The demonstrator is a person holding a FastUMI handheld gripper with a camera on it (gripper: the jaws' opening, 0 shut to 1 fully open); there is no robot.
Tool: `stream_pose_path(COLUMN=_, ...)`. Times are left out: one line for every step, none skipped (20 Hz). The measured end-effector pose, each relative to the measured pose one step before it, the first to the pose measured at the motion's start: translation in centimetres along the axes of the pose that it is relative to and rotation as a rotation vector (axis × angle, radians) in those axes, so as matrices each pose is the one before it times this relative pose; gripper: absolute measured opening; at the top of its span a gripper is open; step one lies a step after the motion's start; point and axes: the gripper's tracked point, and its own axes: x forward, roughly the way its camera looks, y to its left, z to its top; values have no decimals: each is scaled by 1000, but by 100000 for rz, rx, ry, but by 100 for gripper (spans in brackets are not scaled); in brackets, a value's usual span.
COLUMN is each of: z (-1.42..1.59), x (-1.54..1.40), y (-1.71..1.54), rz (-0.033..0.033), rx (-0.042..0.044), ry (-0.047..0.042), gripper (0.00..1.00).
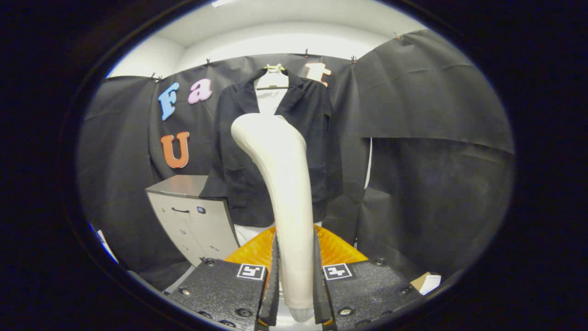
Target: Iron the clothes twice with a garment steamer, once on the left side and once on the right side.
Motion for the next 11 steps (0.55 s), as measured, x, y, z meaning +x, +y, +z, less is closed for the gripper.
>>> stream_pose_path(z=-192, x=-1046, y=-111, rz=2053, rx=353, ry=-74, gripper=33)
stream_pose_path(z=-242, x=-1086, y=-169, rz=2222, rx=-115, ry=-217, gripper=33)
stream_pose_path(z=-244, x=-1036, y=-301, rz=1574, rx=214, ry=-351, gripper=33)
stream_pose_path(z=-433, x=-977, y=-301, rz=1457, rx=-338, ry=304, gripper=33)
stream_pose_path(z=-570, x=-967, y=-289, rz=1835, rx=-284, ry=274, gripper=33)
stream_pose_path(z=-644, x=-935, y=-155, rz=1829, rx=167, ry=856, gripper=33)
stream_pose_path(z=-821, x=-731, y=-324, rz=1131, rx=311, ry=1271, gripper=33)
stream_pose_path(z=-646, x=-738, y=-249, rz=673, rx=535, ry=1226, gripper=33)
stream_pose_path(z=-507, x=-742, y=-251, rz=542, rx=342, ry=900, gripper=33)
stream_pose_path(z=-400, x=-693, y=-155, rz=270, rx=599, ry=381, gripper=33)
stream_pose_path(z=-303, x=-501, y=-107, rz=280, rx=482, ry=-2, gripper=32)
